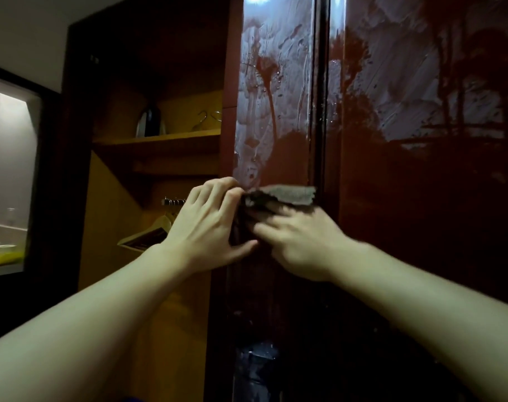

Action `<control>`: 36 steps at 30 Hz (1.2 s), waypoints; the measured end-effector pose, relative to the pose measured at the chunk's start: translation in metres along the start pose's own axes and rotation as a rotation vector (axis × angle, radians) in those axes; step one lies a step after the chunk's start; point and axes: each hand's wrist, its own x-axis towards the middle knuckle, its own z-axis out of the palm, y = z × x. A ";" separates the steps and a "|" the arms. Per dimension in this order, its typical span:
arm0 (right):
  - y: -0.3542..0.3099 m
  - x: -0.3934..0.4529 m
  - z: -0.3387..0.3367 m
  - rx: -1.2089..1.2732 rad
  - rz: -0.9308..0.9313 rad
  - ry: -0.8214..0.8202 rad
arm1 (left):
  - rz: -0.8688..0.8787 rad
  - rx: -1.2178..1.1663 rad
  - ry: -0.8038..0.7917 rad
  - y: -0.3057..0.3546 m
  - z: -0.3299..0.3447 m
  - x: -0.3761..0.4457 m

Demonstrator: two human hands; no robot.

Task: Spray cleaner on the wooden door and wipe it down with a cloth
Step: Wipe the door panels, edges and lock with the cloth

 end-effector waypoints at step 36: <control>0.051 0.041 -0.023 -0.122 0.001 0.009 | -0.133 0.003 0.074 -0.016 -0.005 0.046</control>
